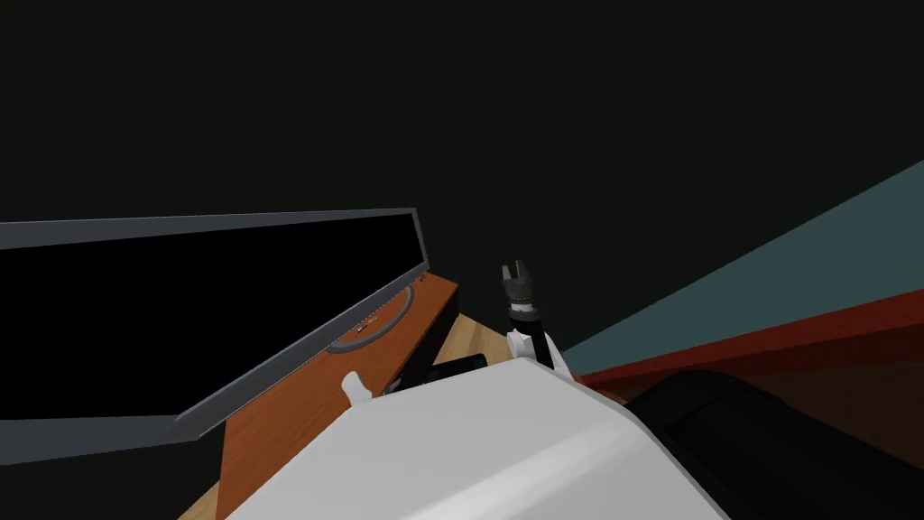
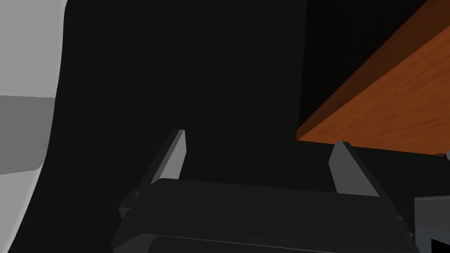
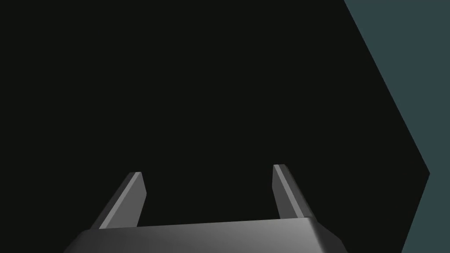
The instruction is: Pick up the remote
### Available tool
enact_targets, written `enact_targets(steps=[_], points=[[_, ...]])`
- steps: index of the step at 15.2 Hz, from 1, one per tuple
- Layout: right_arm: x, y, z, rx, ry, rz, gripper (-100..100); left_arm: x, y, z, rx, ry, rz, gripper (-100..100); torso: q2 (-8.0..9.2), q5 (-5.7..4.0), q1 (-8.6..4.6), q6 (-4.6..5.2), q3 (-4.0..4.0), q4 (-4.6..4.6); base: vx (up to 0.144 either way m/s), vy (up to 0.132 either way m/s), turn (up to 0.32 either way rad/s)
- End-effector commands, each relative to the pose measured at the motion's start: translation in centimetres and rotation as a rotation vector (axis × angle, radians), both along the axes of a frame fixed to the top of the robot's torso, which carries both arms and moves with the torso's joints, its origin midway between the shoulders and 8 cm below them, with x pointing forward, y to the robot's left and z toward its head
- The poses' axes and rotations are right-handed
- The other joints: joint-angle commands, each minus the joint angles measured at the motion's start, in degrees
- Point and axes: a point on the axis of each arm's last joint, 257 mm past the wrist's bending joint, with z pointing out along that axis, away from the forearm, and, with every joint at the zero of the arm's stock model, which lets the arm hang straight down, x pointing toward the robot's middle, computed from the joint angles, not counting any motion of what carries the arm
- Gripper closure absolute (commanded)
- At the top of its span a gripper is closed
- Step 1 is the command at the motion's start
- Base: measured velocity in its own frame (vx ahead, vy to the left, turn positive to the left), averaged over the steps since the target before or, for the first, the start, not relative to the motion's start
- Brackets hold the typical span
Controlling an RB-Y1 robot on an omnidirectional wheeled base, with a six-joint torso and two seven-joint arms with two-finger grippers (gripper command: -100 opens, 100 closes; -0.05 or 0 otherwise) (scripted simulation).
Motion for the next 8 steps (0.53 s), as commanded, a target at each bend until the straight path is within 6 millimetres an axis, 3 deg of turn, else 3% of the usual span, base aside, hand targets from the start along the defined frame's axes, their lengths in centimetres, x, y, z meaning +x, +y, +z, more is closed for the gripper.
enact_targets(steps=[1, 2, 3, 5, 6, 8], points=[[0.0, 0.0, 0.0, 0.0, 0.0, 0.0, 0, -0.7, 0.6, -0.9, 0.044, 0.004, -0.034, -100, 0.0, 0.0, 0.0, 0.0, 0.0, 0.0, -0.017, 0.026, -0.115], [0.0, 0.0, 0.0, 0.0, 0.0, 0.0, 0, -0.7, 0.6, -0.9, 0.046, 0.004, -0.036, -100, 0.04, 0.0, 0.0, -0.03, 0.02, 0.01, -0.007, 0.008, -0.023], [0.0, 0.0, 0.0, 0.0, 0.0, 0.0, 0, -3.2, 2.4, -2.6, 0.107, 0.046, -0.066, -100, 0.04, -0.01, -0.04, -0.05, 0.03, 0.01, 0.029, 0.018, -0.337], [0.0, 0.0, 0.0, 0.0, 0.0, 0.0, 0, -3.3, 2.5, -2.7, 0.129, 0.037, -0.09, -100, -0.01, 0.0, 0.04, 0.0, -0.01, 0.0, -0.01, 0.034, -0.215], [0.0, 0.0, 0.0, 0.0, 0.0, 0.0, 0, -5.7, 4.3, -4.1, 0.182, 0.08, -0.116, -100, 0.05, 0.01, 0.03, -0.04, 0.03, 0.01, 0.019, 0.027, -0.337], [0.0, 0.0, 0.0, 0.0, 0.0, 0.0, 0, -5.9, 4.5, -4.2, 0.207, 0.07, -0.147, -100, -0.09, 0.01, 0.06, 0.01, -0.05, -0.01, 0.02, 0.031, -0.269]])
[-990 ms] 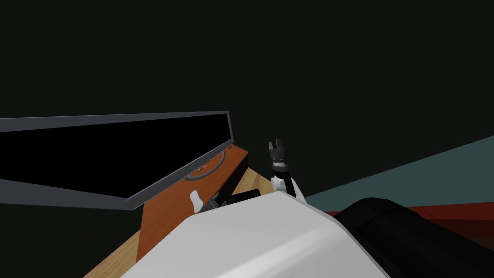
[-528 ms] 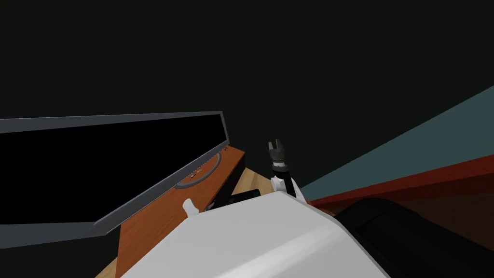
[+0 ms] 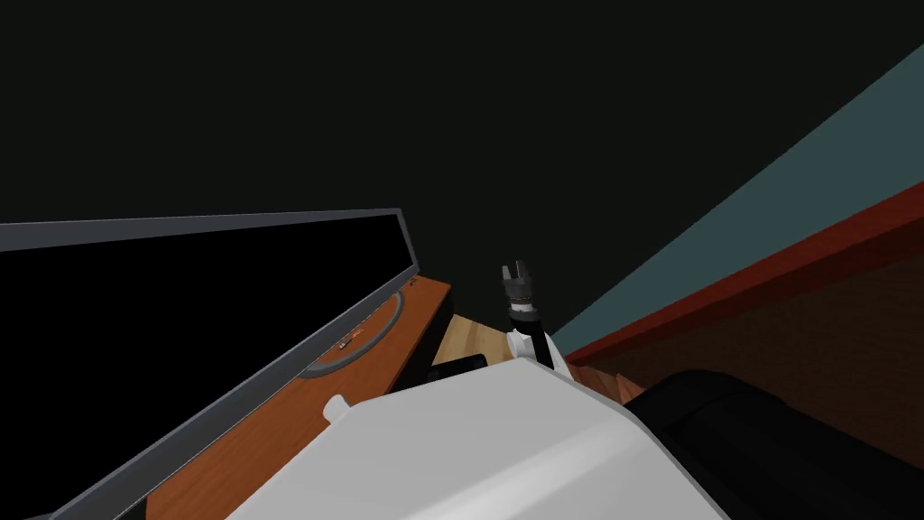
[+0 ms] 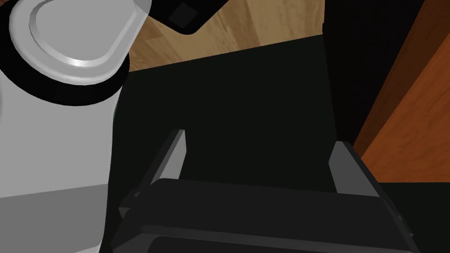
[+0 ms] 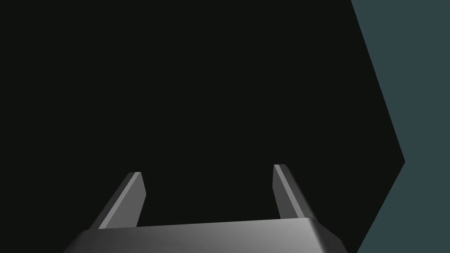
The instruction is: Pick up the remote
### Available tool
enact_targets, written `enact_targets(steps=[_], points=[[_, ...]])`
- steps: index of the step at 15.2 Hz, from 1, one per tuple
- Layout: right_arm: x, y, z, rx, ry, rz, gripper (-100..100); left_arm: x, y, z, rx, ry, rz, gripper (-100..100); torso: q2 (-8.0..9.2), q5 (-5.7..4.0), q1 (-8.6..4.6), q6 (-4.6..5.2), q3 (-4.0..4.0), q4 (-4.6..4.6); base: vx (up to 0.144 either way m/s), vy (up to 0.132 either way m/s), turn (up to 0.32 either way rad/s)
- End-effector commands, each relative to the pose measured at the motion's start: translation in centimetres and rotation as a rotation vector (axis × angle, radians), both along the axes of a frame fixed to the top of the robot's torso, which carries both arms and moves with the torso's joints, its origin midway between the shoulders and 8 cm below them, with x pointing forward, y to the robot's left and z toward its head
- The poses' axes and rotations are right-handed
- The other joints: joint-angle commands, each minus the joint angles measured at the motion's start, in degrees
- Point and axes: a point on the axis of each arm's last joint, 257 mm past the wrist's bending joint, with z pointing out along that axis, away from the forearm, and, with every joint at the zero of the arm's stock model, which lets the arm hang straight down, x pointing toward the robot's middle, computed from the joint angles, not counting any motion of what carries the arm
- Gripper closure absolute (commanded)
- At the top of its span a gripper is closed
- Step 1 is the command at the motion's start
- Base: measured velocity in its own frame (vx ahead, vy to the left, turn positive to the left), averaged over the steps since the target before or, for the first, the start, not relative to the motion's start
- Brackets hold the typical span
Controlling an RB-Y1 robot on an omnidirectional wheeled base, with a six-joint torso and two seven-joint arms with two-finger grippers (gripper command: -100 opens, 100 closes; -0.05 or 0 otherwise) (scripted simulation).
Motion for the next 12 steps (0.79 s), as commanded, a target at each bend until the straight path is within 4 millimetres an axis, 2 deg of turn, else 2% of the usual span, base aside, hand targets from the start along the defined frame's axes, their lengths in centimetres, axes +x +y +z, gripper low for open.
enact_targets(steps=[1, 2, 4, 5, 6, 8, 9, 10, 12], points=[[0.0, 0.0, 0.0, 0.0, 0.0, 0.0, 0, -0.5, 0.6, -0.2, 0.018, 0.004, -0.021, -100, 0.0, 0.0, 0.0, 0.0, 0.0, 0.0, 0.0, 0.0, 0.0], [0.0, 0.0, 0.0, 0.0, 0.0, 0.0, 0, -3.0, 2.6, -1.4, 0.083, 0.039, -0.065, -100, 0.02, -0.01, -0.07, -0.01, 0.01, 0.01, 0.022, 0.014, -0.299], [0.0, 0.0, 0.0, 0.0, 0.0, 0.0, 0, -3.0, 2.6, -1.5, 0.091, 0.036, -0.078, -100, -0.09, 0.0, 0.03, 0.05, -0.04, -0.01, 0.018, 0.035, -0.213], [0.0, 0.0, 0.0, 0.0, 0.0, 0.0, 0, -5.4, 4.4, -2.4, 0.138, 0.075, -0.102, -100, -0.01, -0.01, -0.01, 0.0, -0.01, 0.0, -0.003, 0.016, -0.306], [0.0, 0.0, 0.0, 0.0, 0.0, 0.0, 0, -5.4, 4.5, -2.4, 0.147, 0.072, -0.117, -100, 0.0, -0.02, -0.02, 0.06, 0.01, 0.0, 0.027, 0.033, -0.352], [0.0, 0.0, 0.0, 0.0, 0.0, 0.0, 0, -5.5, 4.6, -2.5, 0.159, 0.067, -0.136, -100, -0.09, 0.0, 0.03, 0.01, -0.04, -0.01, 0.023, 0.029, -0.067], [0.0, 0.0, 0.0, 0.0, 0.0, 0.0, 0, -7.8, 6.4, -3.2, 0.203, 0.104, -0.163, -100, -0.07, 0.0, -0.03, -0.01, -0.03, -0.01, -0.005, 0.009, -0.258], [0.0, 0.0, 0.0, 0.0, 0.0, 0.0, 0, -7.8, 6.5, -3.2, 0.213, 0.099, -0.181, -100, -0.02, -0.02, -0.05, 0.05, -0.01, 0.0, 0.02, 0.04, -0.304], [0.0, 0.0, 0.0, 0.0, 0.0, 0.0, 0, -7.9, 6.6, -3.3, 0.221, 0.096, -0.194, -100, -0.08, 0.0, 0.04, 0.01, -0.03, -0.01, 0.013, 0.031, -0.063]])
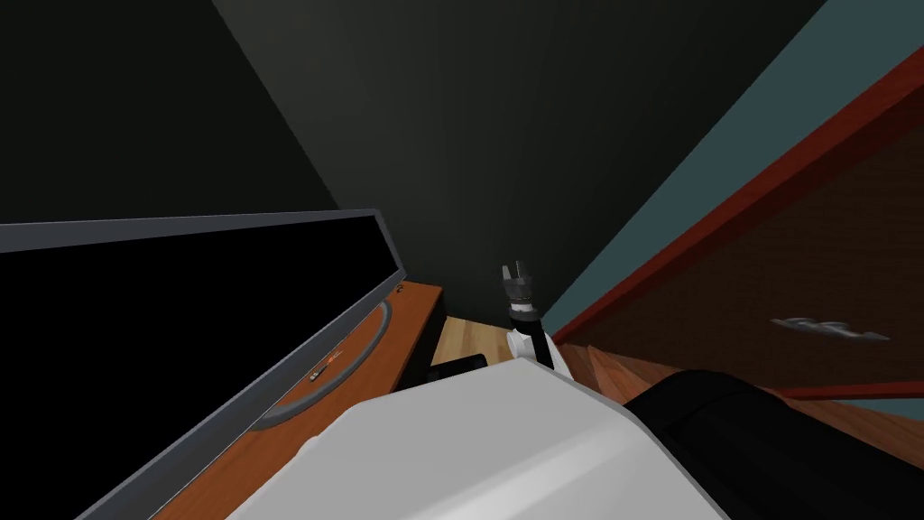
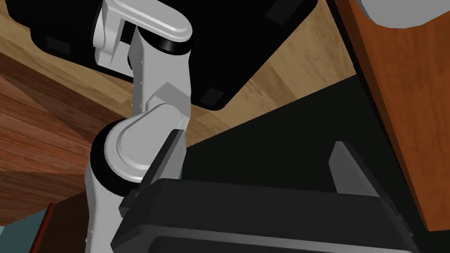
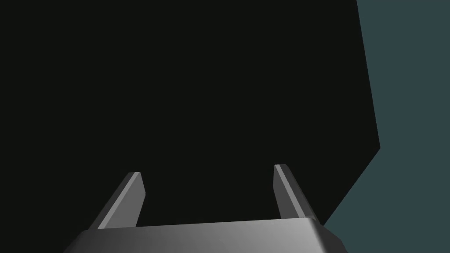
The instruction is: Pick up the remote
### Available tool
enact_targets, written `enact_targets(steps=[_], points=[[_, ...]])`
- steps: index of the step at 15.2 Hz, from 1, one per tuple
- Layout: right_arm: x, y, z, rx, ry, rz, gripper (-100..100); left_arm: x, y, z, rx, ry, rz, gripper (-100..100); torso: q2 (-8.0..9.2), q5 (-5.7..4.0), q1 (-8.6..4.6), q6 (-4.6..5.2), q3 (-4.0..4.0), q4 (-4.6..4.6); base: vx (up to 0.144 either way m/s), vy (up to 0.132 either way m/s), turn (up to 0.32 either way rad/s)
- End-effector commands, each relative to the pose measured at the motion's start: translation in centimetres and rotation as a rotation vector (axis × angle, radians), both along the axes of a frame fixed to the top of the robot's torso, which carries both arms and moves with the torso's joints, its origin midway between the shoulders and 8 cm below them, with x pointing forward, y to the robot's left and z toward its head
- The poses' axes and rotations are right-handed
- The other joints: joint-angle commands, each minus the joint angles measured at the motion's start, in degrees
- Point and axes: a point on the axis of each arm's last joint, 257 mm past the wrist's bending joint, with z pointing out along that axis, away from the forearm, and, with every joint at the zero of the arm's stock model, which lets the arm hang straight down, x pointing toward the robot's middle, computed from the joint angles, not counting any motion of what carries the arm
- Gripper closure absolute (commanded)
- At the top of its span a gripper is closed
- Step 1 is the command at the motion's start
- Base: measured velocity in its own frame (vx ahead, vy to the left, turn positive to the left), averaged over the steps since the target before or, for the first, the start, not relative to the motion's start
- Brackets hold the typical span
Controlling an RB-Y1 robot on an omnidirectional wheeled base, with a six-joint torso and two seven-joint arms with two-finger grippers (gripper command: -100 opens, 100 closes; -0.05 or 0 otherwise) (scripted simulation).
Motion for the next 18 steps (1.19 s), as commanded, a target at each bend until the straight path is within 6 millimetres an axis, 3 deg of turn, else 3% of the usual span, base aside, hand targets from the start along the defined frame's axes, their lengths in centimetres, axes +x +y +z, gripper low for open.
enact_targets(steps=[1, 2, 3, 8, 9, 10, 11, 18], points=[[0.0, 0.0, 0.0, 0.0, 0.0, 0.0, 0, -2.4, 1.8, -0.7, 0.052, 0.034, -0.043, -100, 0.0, 0.0, 0.0, 0.0, 0.0, 0.0, -0.003, 0.008, -0.233], [0.0, 0.0, 0.0, 0.0, 0.0, 0.0, 0, -2.4, 1.9, -0.7, 0.063, 0.03, -0.068, -100, 0.03, -0.03, -0.02, 0.05, 0.01, 0.0, 0.017, 0.037, -0.311], [0.0, 0.0, 0.0, 0.0, 0.0, 0.0, 0, -4.5, 3.6, -1.1, 0.105, 0.06, -0.105, -100, -0.01, -0.01, 0.03, 0.06, 0.0, 0.0, 0.029, 0.051, -0.391], [0.0, 0.0, 0.0, 0.0, 0.0, 0.0, 0, -4.5, 3.7, -1.1, 0.113, 0.057, -0.124, -100, -0.02, -0.01, -0.04, -0.01, -0.01, 0.0, 0.013, 0.026, -0.068], [0.0, 0.0, 0.0, 0.0, 0.0, 0.0, 0, -6.4, 5.2, -1.4, 0.15, 0.085, -0.161, -100, 0.0, -0.03, -0.1, -0.01, 0.0, 0.0, 0.007, 0.003, -0.265], [0.0, 0.0, 0.0, 0.0, 0.0, 0.0, 0, -6.4, 5.3, -1.4, 0.157, 0.082, -0.177, -100, 0.0, -0.04, -0.09, 0.06, 0.0, 0.0, 0.012, 0.024, -0.271], [0.0, 0.0, 0.0, 0.0, 0.0, 0.0, 0, -8.1, 6.7, -1.5, 0.189, 0.108, -0.212, -100, -0.01, -0.03, -0.04, 0.04, 0.0, 0.0, 0.022, 0.037, -0.362], [0.0, 0.0, 0.0, 0.0, 0.0, 0.0, 0, -12.1, 9.9, -1.7, 0.275, 0.161, -0.355, -100, -0.12, 0.01, 0.13, 0.05, -0.06, -0.02, 0.025, 0.051, -0.249]])
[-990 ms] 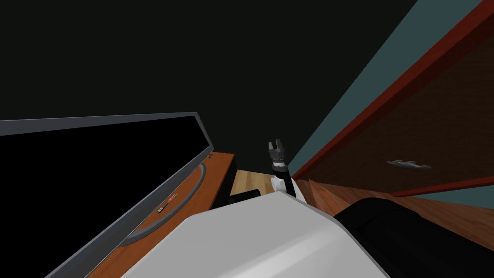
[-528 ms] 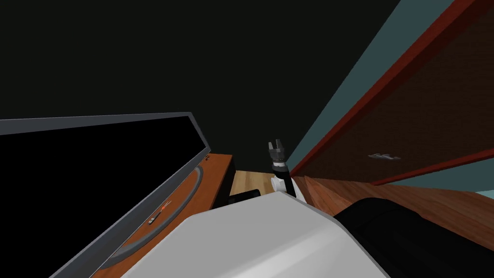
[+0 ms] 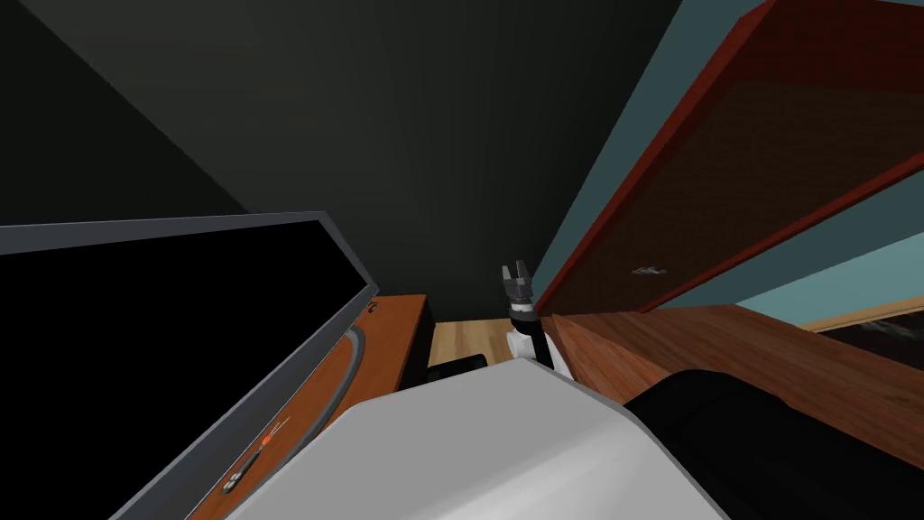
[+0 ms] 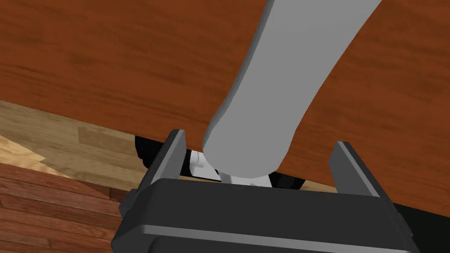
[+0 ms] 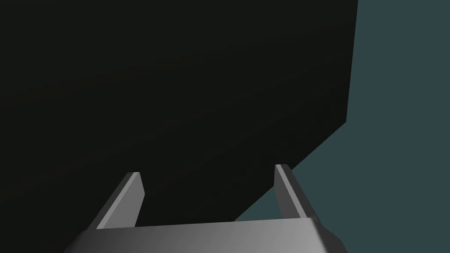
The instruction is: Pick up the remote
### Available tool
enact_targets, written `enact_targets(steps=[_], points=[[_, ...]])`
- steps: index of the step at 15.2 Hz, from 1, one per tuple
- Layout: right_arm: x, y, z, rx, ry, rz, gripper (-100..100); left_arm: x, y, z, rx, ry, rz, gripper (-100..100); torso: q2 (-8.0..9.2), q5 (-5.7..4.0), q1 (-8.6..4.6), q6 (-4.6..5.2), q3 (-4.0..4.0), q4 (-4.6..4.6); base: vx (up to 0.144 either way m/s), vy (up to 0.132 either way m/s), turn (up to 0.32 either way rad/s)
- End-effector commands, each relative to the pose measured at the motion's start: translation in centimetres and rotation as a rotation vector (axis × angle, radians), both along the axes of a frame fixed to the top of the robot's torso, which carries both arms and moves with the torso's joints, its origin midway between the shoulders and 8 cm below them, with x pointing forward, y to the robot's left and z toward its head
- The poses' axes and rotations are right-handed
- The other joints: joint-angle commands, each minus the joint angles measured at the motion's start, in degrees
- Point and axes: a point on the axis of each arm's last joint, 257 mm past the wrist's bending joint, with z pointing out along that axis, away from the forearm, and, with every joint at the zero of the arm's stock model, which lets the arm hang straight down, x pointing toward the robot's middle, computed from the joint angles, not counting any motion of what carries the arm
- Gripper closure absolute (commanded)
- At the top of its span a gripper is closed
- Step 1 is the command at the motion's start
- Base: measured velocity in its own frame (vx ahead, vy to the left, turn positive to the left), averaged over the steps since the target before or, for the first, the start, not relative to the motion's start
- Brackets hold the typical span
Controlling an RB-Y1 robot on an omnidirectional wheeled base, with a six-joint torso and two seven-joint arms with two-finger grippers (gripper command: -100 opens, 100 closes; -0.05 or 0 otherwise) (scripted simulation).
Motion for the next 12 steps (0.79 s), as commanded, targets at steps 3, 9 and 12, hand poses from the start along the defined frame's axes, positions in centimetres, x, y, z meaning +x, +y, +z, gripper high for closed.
enact_targets(steps=[3, 9, 12], points=[[0.0, 0.0, 0.0, 0.0, 0.0, 0.0, 0, -2.3, 1.4, -0.2, 0.037, 0.036, -0.075, -100, 0.01, -0.01, -0.03, 0.0, 0.01, 0.0, 0.019, 0.041, -0.186], [0.0, 0.0, 0.0, 0.0, 0.0, 0.0, 0, -3.2, 1.7, -1.0, 0.053, 0.055, -0.107, -100, 0.07, -0.01, -0.06, -0.03, 0.04, 0.02, 0.003, 0.042, -0.14], [0.0, 0.0, 0.0, 0.0, 0.0, 0.0, 0, -2.6, 1.3, -2.2, 0.055, 0.052, -0.092, -100, 0.31, -0.03, -0.2, -0.02, 0.18, 0.07, -0.073, 0.004, -0.096]])
